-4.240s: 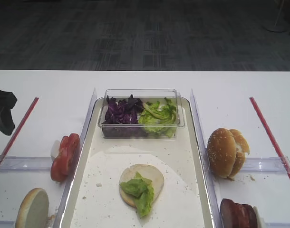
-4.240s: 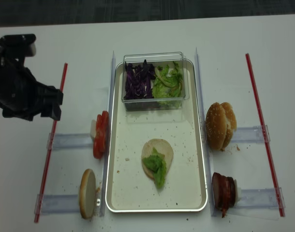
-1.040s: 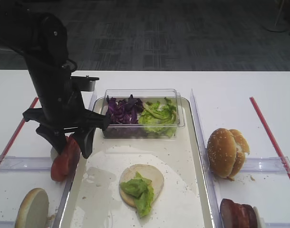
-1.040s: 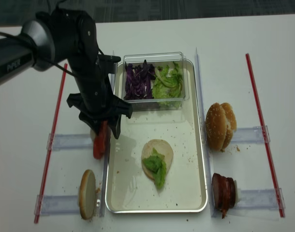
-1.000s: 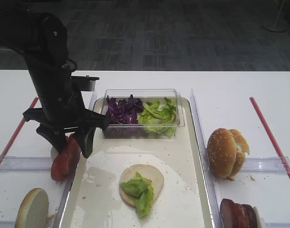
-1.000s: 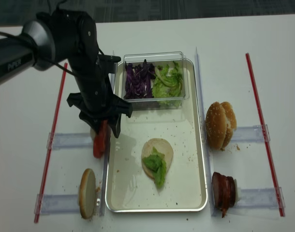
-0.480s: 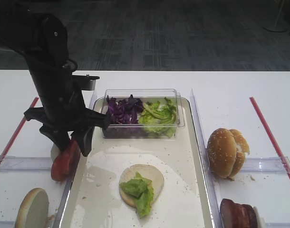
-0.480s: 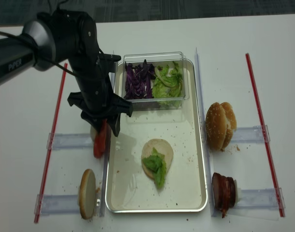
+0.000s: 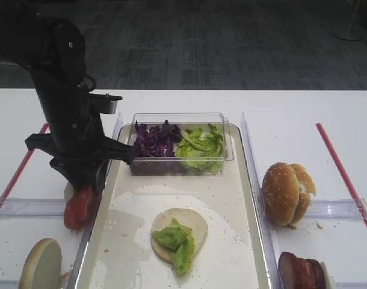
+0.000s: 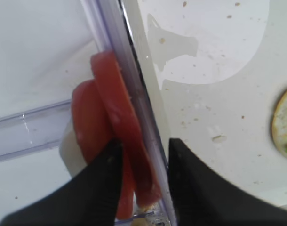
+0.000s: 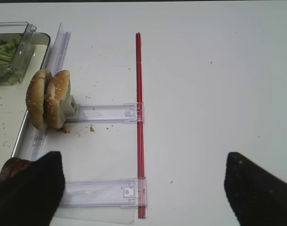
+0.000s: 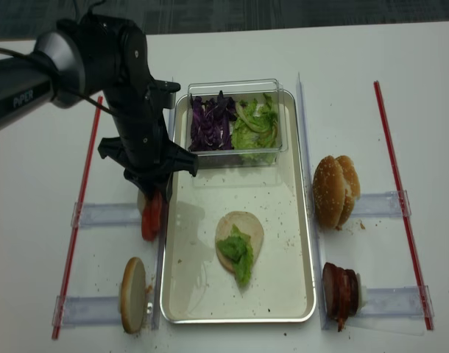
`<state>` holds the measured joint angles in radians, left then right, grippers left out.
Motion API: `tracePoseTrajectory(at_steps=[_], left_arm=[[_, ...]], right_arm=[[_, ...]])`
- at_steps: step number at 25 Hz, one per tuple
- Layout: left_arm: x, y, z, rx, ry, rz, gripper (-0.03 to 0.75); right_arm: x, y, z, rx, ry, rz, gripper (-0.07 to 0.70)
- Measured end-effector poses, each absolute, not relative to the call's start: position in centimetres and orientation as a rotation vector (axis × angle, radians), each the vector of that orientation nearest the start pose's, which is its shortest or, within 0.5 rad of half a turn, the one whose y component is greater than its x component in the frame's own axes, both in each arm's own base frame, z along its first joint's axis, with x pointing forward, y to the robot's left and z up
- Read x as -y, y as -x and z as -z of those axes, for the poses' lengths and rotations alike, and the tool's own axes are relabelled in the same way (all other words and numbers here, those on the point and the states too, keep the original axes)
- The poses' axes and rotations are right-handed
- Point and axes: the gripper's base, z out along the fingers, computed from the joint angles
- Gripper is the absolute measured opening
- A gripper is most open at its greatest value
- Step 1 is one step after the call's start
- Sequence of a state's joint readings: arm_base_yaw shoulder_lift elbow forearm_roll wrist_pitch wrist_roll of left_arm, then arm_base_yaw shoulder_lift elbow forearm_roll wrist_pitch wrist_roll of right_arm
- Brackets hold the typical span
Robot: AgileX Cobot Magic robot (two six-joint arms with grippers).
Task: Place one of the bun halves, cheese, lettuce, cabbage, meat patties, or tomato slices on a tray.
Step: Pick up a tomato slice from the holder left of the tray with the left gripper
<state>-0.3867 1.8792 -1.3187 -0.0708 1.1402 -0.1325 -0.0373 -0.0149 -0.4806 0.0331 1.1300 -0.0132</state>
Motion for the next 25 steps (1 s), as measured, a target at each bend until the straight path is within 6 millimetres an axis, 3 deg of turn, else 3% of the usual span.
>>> tracePoseTrajectory(at_steps=[17,25], left_arm=[[13.7,-32.41,-19.48,-3.176,-0.355,0.061,0.039],[13.27,-32.62,-19.59,-3.177,-0.34,0.053,0.029]], right_arm=[[-0.3,0.79,-26.64,-2.117,-0.023,-0.01,0.697],[-0.3,0.79,-26.64,-2.117,-0.023,-0.01,0.697]])
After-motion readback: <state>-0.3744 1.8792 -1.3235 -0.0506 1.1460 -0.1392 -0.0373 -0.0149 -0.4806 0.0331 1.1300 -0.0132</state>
